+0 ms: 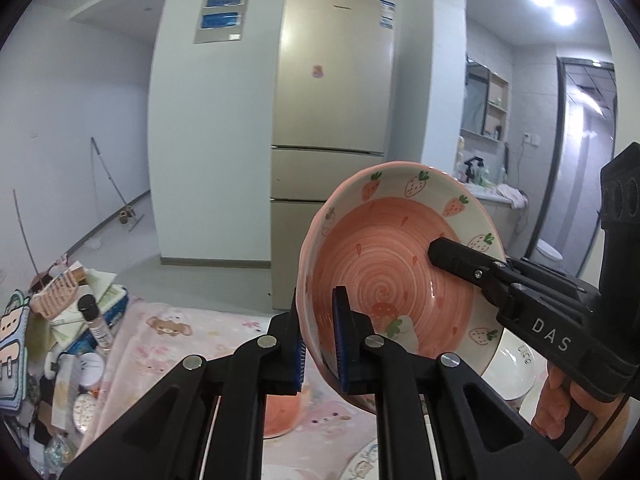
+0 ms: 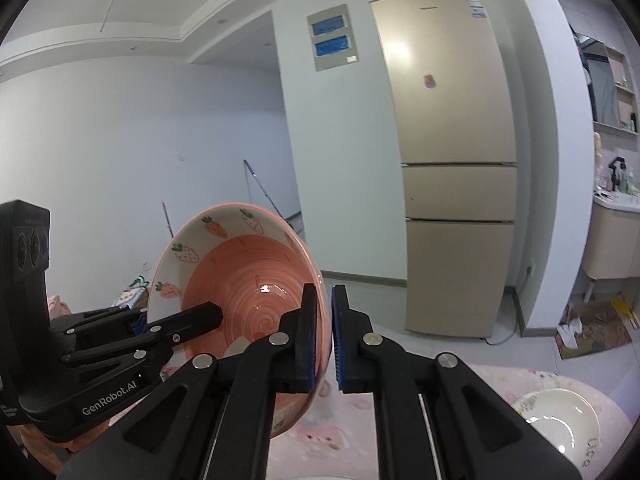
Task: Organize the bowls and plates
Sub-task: 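Lift the second pink bowl off the table with both grippers, then carry the held pink bowl over the first pink bowl with both grippers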
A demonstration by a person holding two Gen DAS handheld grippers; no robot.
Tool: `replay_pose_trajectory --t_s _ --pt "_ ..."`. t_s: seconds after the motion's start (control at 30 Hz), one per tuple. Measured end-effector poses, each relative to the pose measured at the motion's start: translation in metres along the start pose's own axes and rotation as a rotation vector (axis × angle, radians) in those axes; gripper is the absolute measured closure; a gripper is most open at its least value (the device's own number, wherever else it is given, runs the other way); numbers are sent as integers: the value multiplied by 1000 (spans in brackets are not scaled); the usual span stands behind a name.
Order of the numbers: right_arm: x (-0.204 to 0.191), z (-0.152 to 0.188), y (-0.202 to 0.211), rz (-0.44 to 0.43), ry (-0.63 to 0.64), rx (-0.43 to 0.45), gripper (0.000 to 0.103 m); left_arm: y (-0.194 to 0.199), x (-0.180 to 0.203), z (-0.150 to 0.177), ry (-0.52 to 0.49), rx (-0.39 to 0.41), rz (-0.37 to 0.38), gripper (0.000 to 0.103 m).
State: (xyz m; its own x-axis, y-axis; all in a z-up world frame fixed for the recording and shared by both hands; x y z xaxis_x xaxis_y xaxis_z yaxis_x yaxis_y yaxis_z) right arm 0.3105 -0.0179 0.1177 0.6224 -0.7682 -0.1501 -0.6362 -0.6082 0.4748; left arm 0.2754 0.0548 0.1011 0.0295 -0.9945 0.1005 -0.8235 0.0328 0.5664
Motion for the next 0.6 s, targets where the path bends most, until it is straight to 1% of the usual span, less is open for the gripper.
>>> replay_pose_trajectory --t_s 0.13,0.3,0.4,0.5,0.6 --pt "-16 -4 -17 -35 1 -4 96 3 -28 -2 38 1 -19 91" --pt "-26 3 -40 -47 2 -34 96 -13 -48 9 53 -38 -36 91" --pt "-20 12 -56 -56 -21 -56 96 -28 -54 20 64 -81 -34 91" --pt "-14 23 -75 -71 -47 -92 96 -44 -57 30 55 -119 -60 91" --pt "-6 31 -84 -74 -68 -111 96 -58 -59 38 49 -149 -62 91"
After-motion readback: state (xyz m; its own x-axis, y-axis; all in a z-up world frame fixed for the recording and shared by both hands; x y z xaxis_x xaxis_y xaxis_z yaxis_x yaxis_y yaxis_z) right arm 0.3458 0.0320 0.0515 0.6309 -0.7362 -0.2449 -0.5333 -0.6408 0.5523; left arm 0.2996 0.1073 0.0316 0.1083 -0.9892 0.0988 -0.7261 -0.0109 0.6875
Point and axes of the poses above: each gripper's, at about its wrist camera, not at the fingertips, and y roughly against the way its jaws point, x to its right, z to its underside, the point moved 10 cm from there along -y, roughly the way its jaws point, and after that the axes turned 10 degrees about -x, right-handed, at the moved point
